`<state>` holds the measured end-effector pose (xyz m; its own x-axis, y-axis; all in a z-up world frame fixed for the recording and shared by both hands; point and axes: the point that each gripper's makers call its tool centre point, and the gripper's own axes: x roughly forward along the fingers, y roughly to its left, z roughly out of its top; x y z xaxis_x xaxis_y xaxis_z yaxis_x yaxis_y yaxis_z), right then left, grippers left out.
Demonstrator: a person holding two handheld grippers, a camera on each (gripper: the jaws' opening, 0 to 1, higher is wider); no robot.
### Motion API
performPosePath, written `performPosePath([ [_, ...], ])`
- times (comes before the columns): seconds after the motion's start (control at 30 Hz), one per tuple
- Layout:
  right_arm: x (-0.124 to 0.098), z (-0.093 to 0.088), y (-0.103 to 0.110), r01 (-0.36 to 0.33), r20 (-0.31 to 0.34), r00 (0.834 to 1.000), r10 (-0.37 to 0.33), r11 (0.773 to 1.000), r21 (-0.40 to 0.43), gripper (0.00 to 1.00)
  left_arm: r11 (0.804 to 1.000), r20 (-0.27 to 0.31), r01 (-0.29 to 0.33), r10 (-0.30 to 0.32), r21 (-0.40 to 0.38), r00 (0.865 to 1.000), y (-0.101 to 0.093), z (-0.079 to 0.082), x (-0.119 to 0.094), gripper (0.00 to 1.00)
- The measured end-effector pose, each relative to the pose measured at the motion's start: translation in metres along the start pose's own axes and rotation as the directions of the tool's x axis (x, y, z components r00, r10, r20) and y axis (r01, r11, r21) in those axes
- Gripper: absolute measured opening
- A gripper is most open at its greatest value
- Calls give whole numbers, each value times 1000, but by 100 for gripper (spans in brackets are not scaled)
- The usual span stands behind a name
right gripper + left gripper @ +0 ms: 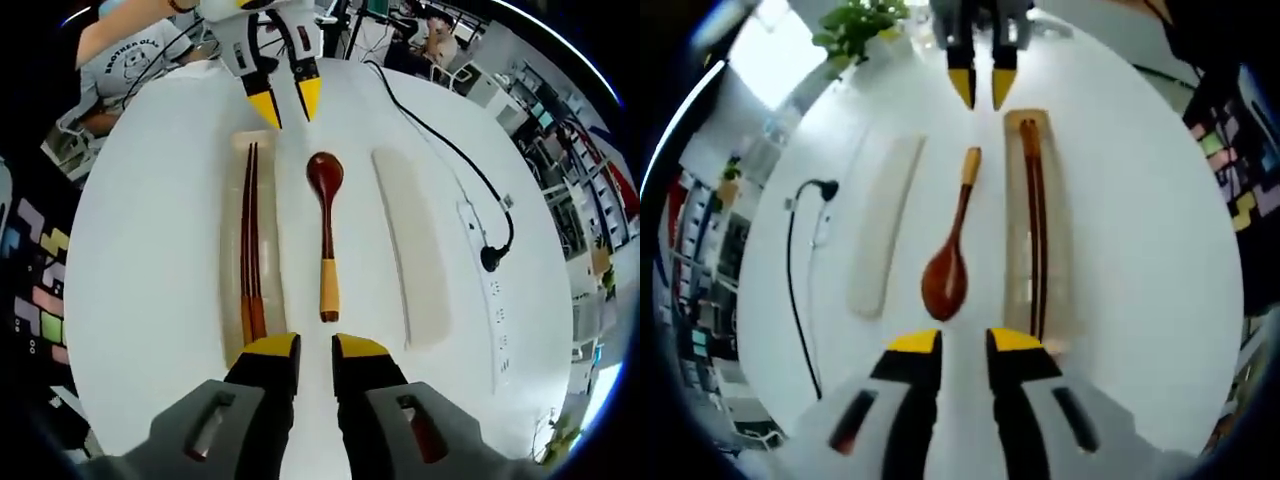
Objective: Arrange the utensils inside the cutlery case until each visible utensil rests in its matching compartment.
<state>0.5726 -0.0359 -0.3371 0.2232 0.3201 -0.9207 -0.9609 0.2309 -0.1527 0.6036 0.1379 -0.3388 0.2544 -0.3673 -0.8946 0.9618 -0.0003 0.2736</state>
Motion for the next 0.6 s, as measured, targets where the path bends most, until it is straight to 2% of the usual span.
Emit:
performPosePath([
  [0.23, 16, 6, -4, -14, 9, 1000, 14, 1000, 12, 13, 1000, 22, -6, 7, -21, 1000, 8, 1, 12, 19],
  [0.43, 29, 6, -7, -28, 10, 1000, 28, 999, 33, 14, 999, 20, 3, -2, -37, 1000, 11, -6, 25, 21],
  [0.6, 36, 7, -8, -34, 17, 999, 33, 998, 46, 14, 998, 39, 4, -2, -58, 999, 14, -5, 28, 23],
])
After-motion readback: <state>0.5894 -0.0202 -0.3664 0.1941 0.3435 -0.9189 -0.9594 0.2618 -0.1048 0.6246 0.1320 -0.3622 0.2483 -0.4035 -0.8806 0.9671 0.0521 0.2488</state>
